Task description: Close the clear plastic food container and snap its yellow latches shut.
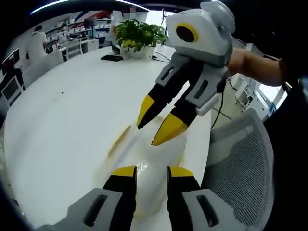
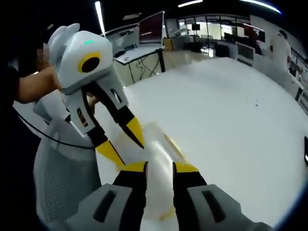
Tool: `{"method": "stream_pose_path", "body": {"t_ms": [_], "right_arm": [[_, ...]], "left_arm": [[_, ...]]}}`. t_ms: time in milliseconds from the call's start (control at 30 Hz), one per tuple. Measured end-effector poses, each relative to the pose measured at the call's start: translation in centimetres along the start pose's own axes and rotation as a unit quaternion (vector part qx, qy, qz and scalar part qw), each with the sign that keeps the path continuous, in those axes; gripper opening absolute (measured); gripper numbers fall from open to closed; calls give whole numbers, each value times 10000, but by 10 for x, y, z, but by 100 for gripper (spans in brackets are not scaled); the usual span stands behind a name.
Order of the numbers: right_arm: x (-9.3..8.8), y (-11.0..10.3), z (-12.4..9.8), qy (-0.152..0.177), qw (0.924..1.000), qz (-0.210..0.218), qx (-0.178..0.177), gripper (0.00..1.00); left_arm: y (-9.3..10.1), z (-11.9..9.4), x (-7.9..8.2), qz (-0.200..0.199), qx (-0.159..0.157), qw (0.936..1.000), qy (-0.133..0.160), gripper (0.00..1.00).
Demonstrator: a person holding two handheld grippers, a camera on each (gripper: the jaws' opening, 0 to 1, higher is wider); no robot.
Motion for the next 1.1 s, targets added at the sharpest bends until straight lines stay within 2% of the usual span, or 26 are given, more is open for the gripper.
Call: {"method": "stream_pose_path", "body": {"t_ms": [400,667,733,1100], "right_arm": [[8,5,15,-116,9990,-411,91,15],[9,12,19,-230,9977,-629,145,21],[8,14,20,-252,9976,-590,257,24],[11,22,22,-401,9938,-716,745,33]], "left_arm": [[-3,13,4,285,-276,9992,-89,13],[11,12,4,555,-447,9974,-60,15],[15,11,3,650,-469,9968,-62,16],[34,11,-6,1299,-240,9912,-128,24]]}}
Point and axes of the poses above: the point that each gripper's makers call its tool centre point, and the gripper's own axes: z roughly forward along the fingers, y roughly to its right, x roughly out of its top, the point moved 8 cm from there along -z, roughly backward along the fingers, and after that the axes turned 5 degrees about -y, right-handed, at the moved point
